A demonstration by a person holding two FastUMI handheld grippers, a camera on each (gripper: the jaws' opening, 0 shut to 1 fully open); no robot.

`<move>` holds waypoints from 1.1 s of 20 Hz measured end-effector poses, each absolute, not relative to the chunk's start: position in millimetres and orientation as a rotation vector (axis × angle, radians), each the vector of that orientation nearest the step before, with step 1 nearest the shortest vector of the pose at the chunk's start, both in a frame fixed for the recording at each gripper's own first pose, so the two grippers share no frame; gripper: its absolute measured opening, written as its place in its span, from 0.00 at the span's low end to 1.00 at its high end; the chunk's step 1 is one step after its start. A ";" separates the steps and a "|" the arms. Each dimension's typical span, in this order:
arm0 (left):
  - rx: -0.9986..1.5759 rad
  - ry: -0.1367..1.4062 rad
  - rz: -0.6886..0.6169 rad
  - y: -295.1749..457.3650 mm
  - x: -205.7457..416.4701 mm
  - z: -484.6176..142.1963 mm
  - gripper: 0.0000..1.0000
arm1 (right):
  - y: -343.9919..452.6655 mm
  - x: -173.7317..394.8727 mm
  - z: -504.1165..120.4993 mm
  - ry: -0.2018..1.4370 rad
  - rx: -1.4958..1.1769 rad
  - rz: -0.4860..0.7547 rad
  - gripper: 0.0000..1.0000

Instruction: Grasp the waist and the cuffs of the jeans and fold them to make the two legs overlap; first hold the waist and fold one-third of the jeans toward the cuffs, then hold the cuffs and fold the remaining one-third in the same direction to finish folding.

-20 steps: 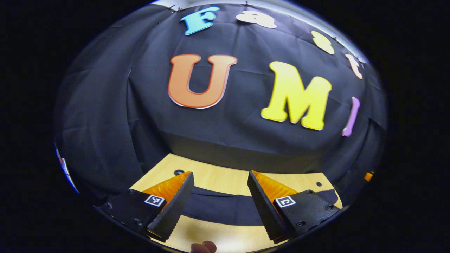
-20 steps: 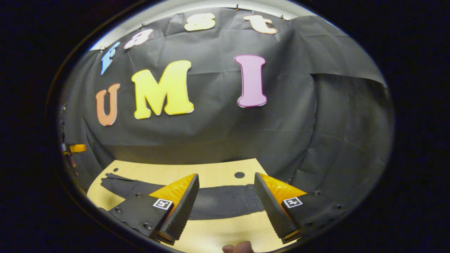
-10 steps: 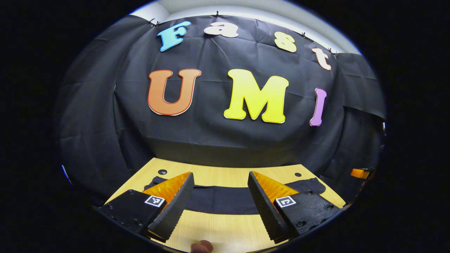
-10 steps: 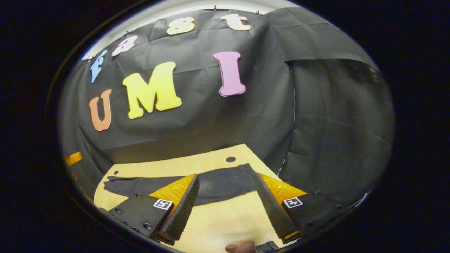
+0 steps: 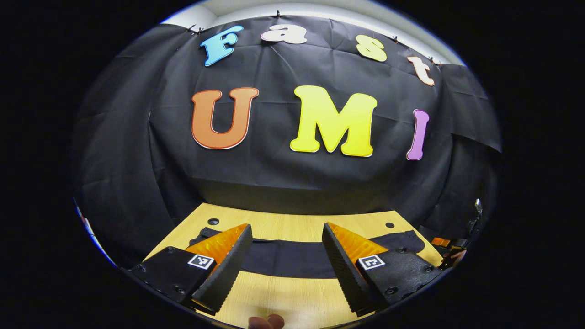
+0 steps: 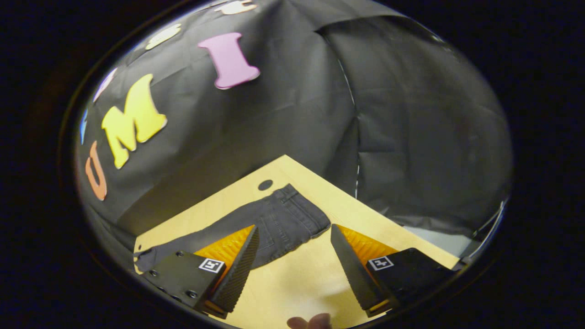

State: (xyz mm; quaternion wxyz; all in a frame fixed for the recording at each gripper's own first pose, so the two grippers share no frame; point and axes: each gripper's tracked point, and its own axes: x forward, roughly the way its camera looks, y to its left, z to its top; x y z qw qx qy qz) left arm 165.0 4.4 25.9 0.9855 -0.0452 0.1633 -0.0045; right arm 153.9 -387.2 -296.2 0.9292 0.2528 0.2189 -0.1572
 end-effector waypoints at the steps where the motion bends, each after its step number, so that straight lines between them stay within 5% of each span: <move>1: -0.090 0.344 -0.006 0.8 167.4 21.9 0.99 | -394.3 167.2 -308.8 0.463 0.567 -0.341 0.98; 9: -0.044 0.443 0.019 -18.2 178.5 -6.2 0.99 | -413.6 226.0 -364.6 0.540 0.615 -0.363 0.98; 13: -0.048 0.475 0.027 -23.7 180.4 -18.3 0.99 | -416.4 223.5 -364.0 0.559 0.473 -0.349 0.98; 14: -0.052 0.476 0.028 -26.1 180.1 -20.5 0.99 | -417.5 223.7 -367.0 0.569 0.411 -0.338 0.89; 15: -0.058 0.479 0.030 -26.6 179.5 -23.0 0.99 | -415.5 223.6 -368.0 0.583 0.374 -0.316 0.94; 18: -0.067 0.495 0.042 -21.4 174.5 -29.2 0.99 | -404.9 229.9 -364.2 0.601 0.373 -0.302 0.52; 19: -0.069 0.495 0.049 -16.5 172.6 -29.7 0.99 | -403.4 231.2 -362.5 0.603 0.389 -0.305 0.52; 22: -0.088 0.495 0.076 -3.3 167.5 -31.7 0.99 | -402.1 229.2 -344.3 0.635 0.390 -0.318 0.20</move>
